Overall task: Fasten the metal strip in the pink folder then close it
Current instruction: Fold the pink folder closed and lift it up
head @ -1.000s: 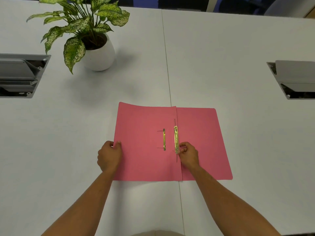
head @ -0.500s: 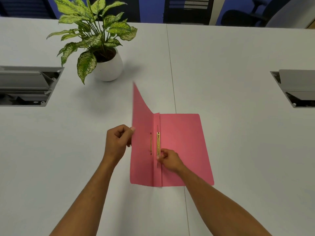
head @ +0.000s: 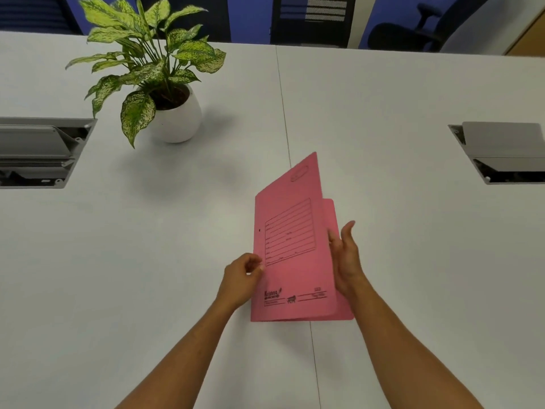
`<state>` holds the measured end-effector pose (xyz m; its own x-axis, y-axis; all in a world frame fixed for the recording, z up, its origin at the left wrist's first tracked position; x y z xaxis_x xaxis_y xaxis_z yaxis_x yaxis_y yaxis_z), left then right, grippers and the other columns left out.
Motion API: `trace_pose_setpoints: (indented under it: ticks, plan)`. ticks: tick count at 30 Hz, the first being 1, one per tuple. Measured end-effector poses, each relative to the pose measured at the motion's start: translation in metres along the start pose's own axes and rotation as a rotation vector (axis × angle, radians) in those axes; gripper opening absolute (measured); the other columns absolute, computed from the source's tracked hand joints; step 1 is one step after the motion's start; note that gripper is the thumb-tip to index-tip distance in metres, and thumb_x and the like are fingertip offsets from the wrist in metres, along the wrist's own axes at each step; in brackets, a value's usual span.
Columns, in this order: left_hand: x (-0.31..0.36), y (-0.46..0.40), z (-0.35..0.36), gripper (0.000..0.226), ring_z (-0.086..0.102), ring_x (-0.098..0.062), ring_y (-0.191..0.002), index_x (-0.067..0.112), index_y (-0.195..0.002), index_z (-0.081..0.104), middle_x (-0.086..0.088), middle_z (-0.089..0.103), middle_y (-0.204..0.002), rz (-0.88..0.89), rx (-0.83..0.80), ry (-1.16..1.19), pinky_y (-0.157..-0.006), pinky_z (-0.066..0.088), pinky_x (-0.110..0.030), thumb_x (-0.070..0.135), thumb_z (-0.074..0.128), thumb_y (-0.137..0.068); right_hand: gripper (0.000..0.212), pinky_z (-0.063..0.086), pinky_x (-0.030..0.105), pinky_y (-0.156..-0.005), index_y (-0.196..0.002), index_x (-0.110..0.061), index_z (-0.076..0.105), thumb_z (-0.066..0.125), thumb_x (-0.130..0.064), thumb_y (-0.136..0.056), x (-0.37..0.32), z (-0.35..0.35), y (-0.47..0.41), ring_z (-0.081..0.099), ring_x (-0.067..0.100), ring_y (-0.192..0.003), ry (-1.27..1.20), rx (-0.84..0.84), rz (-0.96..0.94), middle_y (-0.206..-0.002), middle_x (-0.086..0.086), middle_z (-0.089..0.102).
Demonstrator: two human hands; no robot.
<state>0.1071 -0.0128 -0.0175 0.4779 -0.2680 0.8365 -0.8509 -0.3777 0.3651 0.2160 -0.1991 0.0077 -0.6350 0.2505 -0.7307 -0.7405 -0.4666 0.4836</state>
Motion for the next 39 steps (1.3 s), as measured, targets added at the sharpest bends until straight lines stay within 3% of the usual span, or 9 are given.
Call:
trace_pose_setpoints:
  ticks: [4,8,12,17,22,25,27,33,39]
  plan:
    - [-0.036,0.003,0.001,0.019,0.062,-0.018,-0.098,0.015,-0.110,0.062,-0.002,0.067,-0.110,-0.186,0.041,0.048,-0.086,0.051,-0.032,0.022,0.060,-0.092,0.068,0.059,0.037,-0.069,-0.125,-0.017,0.060,0.044,-0.068,-0.083,-0.011,-0.049,0.009,0.070,0.029,-0.089,-0.022,0.052,-0.040,-0.104,0.010,0.073]
    - [-0.062,0.006,0.007,0.035,0.060,-0.026,-0.111,0.011,-0.123,0.058,-0.005,0.063,-0.117,-0.324,0.008,0.155,-0.098,0.051,-0.044,0.025,0.062,-0.091,0.027,0.059,0.040,-0.071,-0.116,-0.018,0.064,0.062,-0.027,-0.090,-0.015,-0.096,0.010,0.070,0.030,-0.088,0.191,0.260,-0.061,-0.102,0.010,0.074]
    - [-0.068,0.007,0.011,0.040,0.061,-0.030,-0.112,0.007,-0.127,0.055,-0.009,0.063,-0.115,-0.373,-0.018,0.215,-0.102,0.049,-0.051,0.020,0.064,-0.090,0.026,0.060,0.036,-0.070,-0.097,-0.025,0.065,0.063,-0.002,-0.084,-0.001,-0.116,0.010,0.073,0.025,-0.084,0.491,0.410,-0.053,-0.103,0.009,0.073]
    - [-0.068,0.005,0.015,0.043,0.063,-0.027,-0.096,0.013,-0.122,0.049,-0.009,0.063,-0.105,-0.389,-0.036,0.295,-0.081,0.054,-0.039,0.010,0.070,-0.084,0.030,0.056,0.036,-0.078,-0.105,-0.026,0.060,0.063,-0.005,-0.084,0.026,-0.110,0.008,0.067,0.022,-0.094,0.672,0.405,-0.039,-0.103,0.002,0.069]
    - [-0.067,0.003,0.012,0.026,0.070,-0.027,-0.095,0.011,-0.111,0.062,-0.008,0.072,-0.099,-0.343,-0.091,0.254,-0.088,0.057,-0.041,0.007,0.068,-0.086,0.032,0.052,0.024,-0.066,-0.102,-0.023,0.061,0.071,-0.007,-0.077,0.029,-0.100,0.012,0.066,0.015,-0.085,0.848,0.418,-0.097,-0.099,0.003,0.069]
    - [-0.067,0.003,0.009,0.018,0.067,-0.026,-0.097,0.013,-0.104,0.060,-0.006,0.069,-0.102,-0.328,-0.094,0.262,-0.078,0.056,-0.032,0.004,0.062,-0.089,0.037,0.057,0.040,-0.082,-0.107,-0.012,0.063,0.076,-0.011,-0.073,0.025,-0.095,0.011,0.064,0.027,-0.094,0.969,0.450,-0.144,-0.106,0.011,0.063]
    - [-0.068,0.004,0.008,0.019,0.067,-0.026,-0.097,0.015,-0.105,0.057,-0.006,0.069,-0.104,-0.335,-0.100,0.305,-0.079,0.056,-0.035,0.002,0.056,-0.092,0.043,0.054,0.043,-0.089,-0.111,-0.012,0.061,0.078,-0.018,-0.072,0.027,-0.096,0.012,0.059,0.028,-0.097,1.001,0.484,-0.135,-0.110,0.012,0.054]
    - [-0.068,0.007,0.001,0.021,0.072,-0.028,-0.097,0.019,-0.110,0.053,-0.007,0.077,-0.102,-0.290,-0.139,0.426,-0.089,0.055,-0.047,0.003,0.051,-0.096,0.051,0.057,0.042,-0.082,-0.118,-0.025,0.046,0.076,-0.030,-0.078,0.037,-0.090,0.015,0.063,0.024,-0.099,0.831,0.444,-0.132,-0.114,0.003,0.061]
    - [-0.070,-0.001,-0.019,0.020,0.070,-0.029,-0.099,0.021,-0.110,0.052,-0.010,0.073,-0.111,-0.273,-0.053,0.427,-0.092,0.054,-0.049,0.006,0.048,-0.098,0.049,0.056,0.027,-0.067,-0.117,-0.036,0.037,0.068,-0.016,-0.085,0.035,-0.070,0.007,0.067,0.015,-0.091,0.690,0.369,-0.140,-0.108,0.003,0.065]
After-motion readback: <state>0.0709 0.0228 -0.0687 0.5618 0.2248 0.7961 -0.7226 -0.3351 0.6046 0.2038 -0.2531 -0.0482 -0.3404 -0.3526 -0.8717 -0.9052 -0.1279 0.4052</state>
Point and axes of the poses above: each hand's wrist, its own y-axis away from the middle knuckle, its own z-axis out of the palm, x = y × z, the point moved 10 cm from there along -y, towards the middle knuckle
